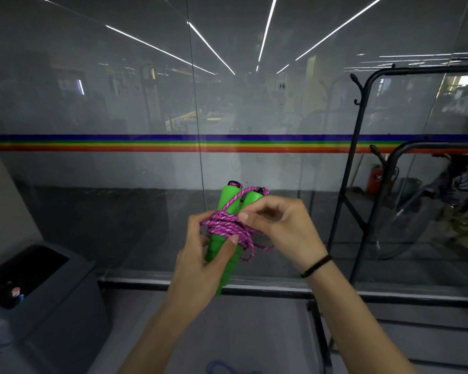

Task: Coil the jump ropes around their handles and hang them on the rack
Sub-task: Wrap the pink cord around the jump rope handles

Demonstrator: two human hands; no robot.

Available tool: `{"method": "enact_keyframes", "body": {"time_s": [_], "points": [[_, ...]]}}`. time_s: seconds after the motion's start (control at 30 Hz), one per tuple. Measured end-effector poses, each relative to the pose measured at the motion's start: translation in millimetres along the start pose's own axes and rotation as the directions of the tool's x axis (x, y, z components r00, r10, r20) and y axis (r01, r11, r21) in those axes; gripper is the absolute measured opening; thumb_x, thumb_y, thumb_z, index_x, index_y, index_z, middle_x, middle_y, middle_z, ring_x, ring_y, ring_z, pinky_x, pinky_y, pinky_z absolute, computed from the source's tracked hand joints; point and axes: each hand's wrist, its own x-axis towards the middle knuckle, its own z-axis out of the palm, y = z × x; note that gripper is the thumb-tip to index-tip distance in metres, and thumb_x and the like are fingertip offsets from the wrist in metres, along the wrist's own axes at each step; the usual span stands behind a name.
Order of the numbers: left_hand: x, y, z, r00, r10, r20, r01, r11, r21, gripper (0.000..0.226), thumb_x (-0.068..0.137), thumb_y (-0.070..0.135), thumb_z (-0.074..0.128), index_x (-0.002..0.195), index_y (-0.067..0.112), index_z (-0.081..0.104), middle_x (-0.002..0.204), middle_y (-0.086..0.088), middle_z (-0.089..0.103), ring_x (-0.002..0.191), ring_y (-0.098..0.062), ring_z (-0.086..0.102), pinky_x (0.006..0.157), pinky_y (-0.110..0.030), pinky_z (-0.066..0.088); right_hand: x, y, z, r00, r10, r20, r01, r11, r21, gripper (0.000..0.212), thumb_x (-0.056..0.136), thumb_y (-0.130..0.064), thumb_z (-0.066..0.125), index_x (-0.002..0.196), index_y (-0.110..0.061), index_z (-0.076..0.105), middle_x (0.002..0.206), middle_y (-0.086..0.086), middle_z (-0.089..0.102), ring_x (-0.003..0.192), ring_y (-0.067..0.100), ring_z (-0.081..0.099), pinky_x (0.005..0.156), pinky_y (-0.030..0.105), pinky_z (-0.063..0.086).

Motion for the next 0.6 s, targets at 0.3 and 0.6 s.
{"method": "enact_keyframes", "body": {"time_s": [0.3, 0.6], "points": [[5, -10, 3, 0.999, -0.040, 0.033, 0.042, 0.995, -0.093, 0.045, 0.073, 0.042, 0.060, 0.115, 0.036, 0.043, 0.103, 0.009, 0.066, 0.086, -0.001, 0.067, 0.071, -0.016, 0.052, 2, -5, 9, 0.986, -0.150, -0.077, 0.113, 0.927, -0.357, 0.009, 0.084, -0.020, 0.063, 0.076, -0.022, 0.060, 0.070, -0.009, 0.064, 0.065, 0.005, 0.059, 0.065, 0.024, 0.050], [7, -27, 14, 0.976, -0.164, 0.141, 0.179, 0.979, -0.102, 0.060, 0.077, 0.051, 0.059, 0.130, 0.038, 0.036, 0.111, 0.006, 0.064, 0.094, -0.017, 0.067, 0.084, -0.043, 0.056, 10, -28, 5, 0.981, -0.192, 0.001, 0.191, 0.973, -0.130, 0.018, 0.089, -0.012, 0.056, 0.076, -0.024, 0.053, 0.064, 0.000, 0.061, 0.057, 0.008, 0.062, 0.060, 0.022, 0.055]]}}
